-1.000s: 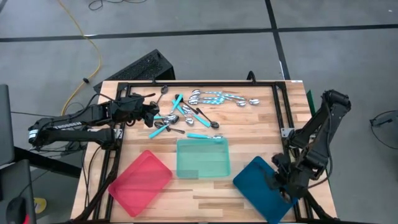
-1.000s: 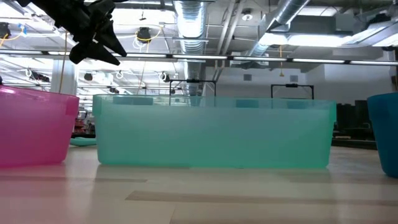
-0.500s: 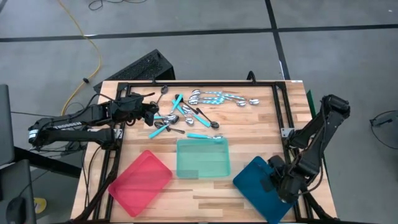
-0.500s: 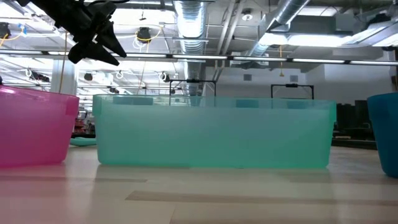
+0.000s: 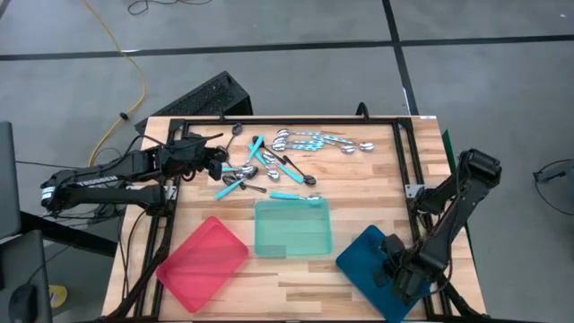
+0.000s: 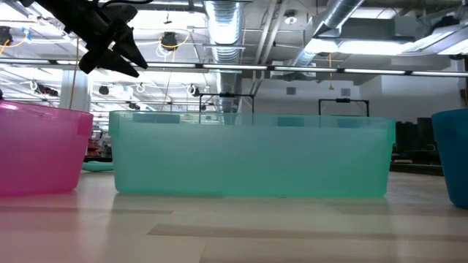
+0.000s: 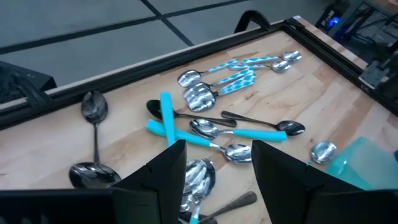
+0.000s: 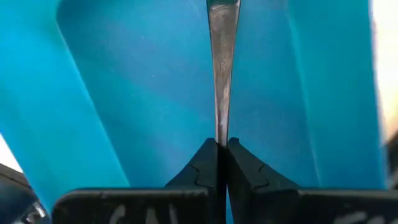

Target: Sort silverware by color (type)

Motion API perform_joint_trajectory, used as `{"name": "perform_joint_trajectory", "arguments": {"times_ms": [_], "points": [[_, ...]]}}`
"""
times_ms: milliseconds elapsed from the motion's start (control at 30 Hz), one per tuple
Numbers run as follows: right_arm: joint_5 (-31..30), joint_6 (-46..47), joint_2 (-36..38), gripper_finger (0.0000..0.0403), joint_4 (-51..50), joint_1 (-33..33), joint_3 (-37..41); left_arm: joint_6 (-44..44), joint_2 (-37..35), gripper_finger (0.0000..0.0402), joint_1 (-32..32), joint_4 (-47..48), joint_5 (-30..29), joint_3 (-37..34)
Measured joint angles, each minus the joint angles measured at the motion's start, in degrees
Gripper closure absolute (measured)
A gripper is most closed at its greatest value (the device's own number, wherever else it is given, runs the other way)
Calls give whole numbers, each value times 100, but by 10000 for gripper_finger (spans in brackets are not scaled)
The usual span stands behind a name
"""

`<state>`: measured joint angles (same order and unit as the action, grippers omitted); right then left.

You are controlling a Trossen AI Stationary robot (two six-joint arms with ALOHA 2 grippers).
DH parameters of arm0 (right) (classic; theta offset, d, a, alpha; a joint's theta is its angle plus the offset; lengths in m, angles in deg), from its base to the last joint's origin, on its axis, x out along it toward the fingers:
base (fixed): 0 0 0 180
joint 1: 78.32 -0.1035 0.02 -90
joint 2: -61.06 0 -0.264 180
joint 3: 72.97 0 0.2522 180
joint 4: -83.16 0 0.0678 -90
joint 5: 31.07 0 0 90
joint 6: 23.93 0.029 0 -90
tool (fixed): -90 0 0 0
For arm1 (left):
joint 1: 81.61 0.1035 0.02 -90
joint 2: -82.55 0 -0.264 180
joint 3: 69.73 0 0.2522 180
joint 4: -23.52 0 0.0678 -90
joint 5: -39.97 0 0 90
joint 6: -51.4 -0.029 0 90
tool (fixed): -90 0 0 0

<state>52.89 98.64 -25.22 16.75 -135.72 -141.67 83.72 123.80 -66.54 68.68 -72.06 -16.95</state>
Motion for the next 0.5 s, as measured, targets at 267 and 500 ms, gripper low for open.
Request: {"name": "perform_joint_trajectory", "arguments": {"times_ms": [267, 500], "points": [[17, 36, -526, 356, 250, -74, 2, -13, 0, 235, 0, 0, -55, 0], [22, 36, -665, 350, 182, -60, 0, -13, 0, 235, 0, 9, -75, 0]]}}
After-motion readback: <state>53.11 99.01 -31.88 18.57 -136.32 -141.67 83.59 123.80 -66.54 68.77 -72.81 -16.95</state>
